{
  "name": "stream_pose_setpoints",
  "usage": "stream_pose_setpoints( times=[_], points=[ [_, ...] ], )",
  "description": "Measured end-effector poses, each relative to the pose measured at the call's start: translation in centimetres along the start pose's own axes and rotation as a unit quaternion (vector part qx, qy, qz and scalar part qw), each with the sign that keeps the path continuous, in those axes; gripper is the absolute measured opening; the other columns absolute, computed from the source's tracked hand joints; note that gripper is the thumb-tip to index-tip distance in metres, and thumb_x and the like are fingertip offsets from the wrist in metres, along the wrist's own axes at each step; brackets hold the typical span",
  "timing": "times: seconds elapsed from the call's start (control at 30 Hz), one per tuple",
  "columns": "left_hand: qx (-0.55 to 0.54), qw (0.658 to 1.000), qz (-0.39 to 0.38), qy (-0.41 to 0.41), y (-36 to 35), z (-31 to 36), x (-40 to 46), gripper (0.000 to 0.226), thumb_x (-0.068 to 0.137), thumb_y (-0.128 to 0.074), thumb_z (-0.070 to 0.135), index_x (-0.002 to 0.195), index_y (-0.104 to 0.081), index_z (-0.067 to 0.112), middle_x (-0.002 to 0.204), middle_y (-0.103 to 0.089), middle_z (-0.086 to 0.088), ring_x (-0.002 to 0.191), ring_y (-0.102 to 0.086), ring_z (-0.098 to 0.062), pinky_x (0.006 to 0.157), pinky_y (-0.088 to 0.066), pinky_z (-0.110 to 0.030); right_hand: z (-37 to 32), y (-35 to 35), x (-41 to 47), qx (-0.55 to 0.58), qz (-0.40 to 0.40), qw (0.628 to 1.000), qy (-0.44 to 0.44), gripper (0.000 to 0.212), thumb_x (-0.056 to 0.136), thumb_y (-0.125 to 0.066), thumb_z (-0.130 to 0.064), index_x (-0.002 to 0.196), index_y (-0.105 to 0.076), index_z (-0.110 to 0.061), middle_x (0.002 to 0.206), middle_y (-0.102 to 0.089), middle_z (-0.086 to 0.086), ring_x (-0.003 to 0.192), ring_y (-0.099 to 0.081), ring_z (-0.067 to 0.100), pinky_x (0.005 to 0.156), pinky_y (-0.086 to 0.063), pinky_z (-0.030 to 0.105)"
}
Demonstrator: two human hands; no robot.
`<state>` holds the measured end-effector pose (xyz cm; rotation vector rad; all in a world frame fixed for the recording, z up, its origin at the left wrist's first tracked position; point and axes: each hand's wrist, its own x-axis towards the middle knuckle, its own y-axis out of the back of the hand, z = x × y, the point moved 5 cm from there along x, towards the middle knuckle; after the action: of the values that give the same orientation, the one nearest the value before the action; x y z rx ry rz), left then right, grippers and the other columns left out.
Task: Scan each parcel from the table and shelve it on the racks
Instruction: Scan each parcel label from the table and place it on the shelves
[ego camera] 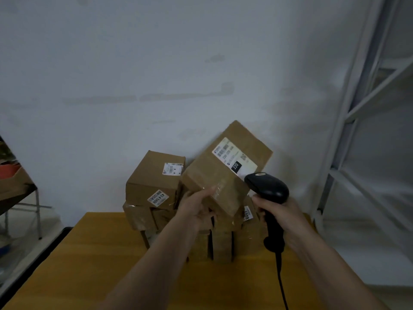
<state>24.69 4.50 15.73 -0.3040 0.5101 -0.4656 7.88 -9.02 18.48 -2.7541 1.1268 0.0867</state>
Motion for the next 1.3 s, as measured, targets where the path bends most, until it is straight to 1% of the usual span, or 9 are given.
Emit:
stream_pose_setpoints(
  times=[0.17, 0.33, 0.4, 0.47, 0.57, 0.63, 1.0, 1.17, 1.3],
  points=[
    [0.09, 0.991, -0.08, -0.062, -0.2, 4.7, -0.2, 0.06, 0.074, -0.08, 0.011, 0.128, -0.053, 0.011, 0.129, -0.059, -0.015, 0.113, -0.06, -0.037, 0.081, -0.052, -0.066, -2.9, -1.7, -1.1, -0.012, -0.035, 0.998, 0.054, 0.02, 0.077, -0.077, -0.023, 0.086, -0.071, -0.006, 0.068, -0.07, 0.01, 0.061, -0.068, 0.021, 0.059, -0.054, 0.028],
    [0.103, 0.982, -0.12, -0.106, 0.4, 9.3, 0.1, 0.061, 0.079, -0.07, 0.005, 0.135, -0.048, 0.01, 0.14, -0.047, -0.027, 0.114, -0.056, -0.038, 0.05, -0.056, -0.036, -4.6, -2.5, -2.4, -0.042, -0.009, 0.992, 0.12, 0.021, 0.08, -0.074, -0.025, 0.081, -0.068, -0.005, 0.062, -0.069, 0.006, 0.054, -0.066, 0.02, 0.053, -0.054, 0.023],
    [0.113, 0.977, -0.135, -0.119, 0.7, 10.6, 0.6, 0.065, 0.079, -0.069, 0.004, 0.139, -0.044, 0.011, 0.142, -0.048, -0.021, 0.116, -0.054, -0.033, 0.055, -0.056, -0.037, -4.9, -2.5, -2.7, -0.045, 0.002, 0.991, 0.129, 0.02, 0.082, -0.073, -0.023, 0.081, -0.067, -0.004, 0.059, -0.067, 0.004, 0.049, -0.063, 0.017, 0.05, -0.051, 0.021],
    [0.129, 0.972, -0.14, -0.135, 1.0, 11.6, 1.1, 0.063, 0.083, -0.067, 0.002, 0.14, -0.044, 0.015, 0.14, -0.052, -0.012, 0.121, -0.054, -0.03, 0.072, -0.055, -0.047, -5.0, -2.4, -3.0, -0.046, 0.008, 0.99, 0.132, 0.018, 0.083, -0.072, -0.021, 0.08, -0.066, -0.004, 0.057, -0.066, 0.003, 0.047, -0.061, 0.015, 0.048, -0.05, 0.019],
    [0.139, 0.966, -0.16, -0.147, 1.3, 12.3, 1.6, 0.077, 0.072, -0.073, 0.005, 0.142, -0.043, 0.017, 0.14, -0.051, -0.011, 0.125, -0.052, -0.035, 0.096, -0.046, -0.06, -5.2, -2.3, -3.2, -0.054, 0.007, 0.989, 0.136, 0.02, 0.085, -0.07, -0.021, 0.074, -0.065, -0.005, 0.056, -0.062, 0.005, 0.046, -0.058, 0.014, 0.047, -0.047, 0.018],
    [0.145, 0.962, -0.179, -0.148, 1.5, 12.5, 1.7, 0.084, 0.067, -0.075, 0.007, 0.143, -0.042, 0.018, 0.142, -0.049, -0.012, 0.126, -0.051, -0.036, 0.101, -0.042, -0.062, -5.2, -2.2, -3.2, -0.064, 0.009, 0.989, 0.136, 0.023, 0.086, -0.068, -0.021, 0.069, -0.063, -0.006, 0.053, -0.059, 0.005, 0.044, -0.056, 0.013, 0.046, -0.046, 0.019],
    [0.139, 0.955, -0.222, -0.139, 1.3, 11.9, 2.1, 0.085, 0.067, -0.078, 0.007, 0.142, -0.043, 0.023, 0.14, -0.051, -0.011, 0.126, -0.052, -0.034, 0.102, -0.042, -0.058, -5.2, -1.7, -3.5, -0.063, 0.018, 0.989, 0.131, 0.023, 0.087, -0.068, -0.02, 0.068, -0.063, -0.009, 0.05, -0.057, 0.0, 0.043, -0.055, 0.011, 0.046, -0.047, 0.019],
    [0.143, 0.949, -0.243, -0.142, 0.8, 11.5, 1.6, 0.066, 0.07, -0.075, 0.006, 0.128, -0.054, 0.028, 0.136, -0.056, -0.008, 0.117, -0.06, -0.027, 0.085, -0.055, -0.044, -5.0, -1.4, -3.8, -0.063, 0.023, 0.989, 0.133, 0.02, 0.085, -0.07, -0.02, 0.069, -0.065, -0.009, 0.053, -0.06, 0.0, 0.046, -0.058, 0.011, 0.048, -0.049, 0.018],
    [0.157, 0.95, -0.242, -0.121, 0.2, 10.3, 0.9, 0.074, 0.071, -0.076, 0.015, 0.139, -0.048, 0.022, 0.123, -0.064, -0.006, 0.1, -0.068, -0.023, 0.069, -0.058, -0.039, -4.3, -1.0, -4.5, -0.03, 0.035, 0.992, 0.12, 0.014, 0.083, -0.071, -0.021, 0.082, -0.067, -0.008, 0.061, -0.067, 0.001, 0.053, -0.062, 0.013, 0.053, -0.05, 0.018]
  ],
)
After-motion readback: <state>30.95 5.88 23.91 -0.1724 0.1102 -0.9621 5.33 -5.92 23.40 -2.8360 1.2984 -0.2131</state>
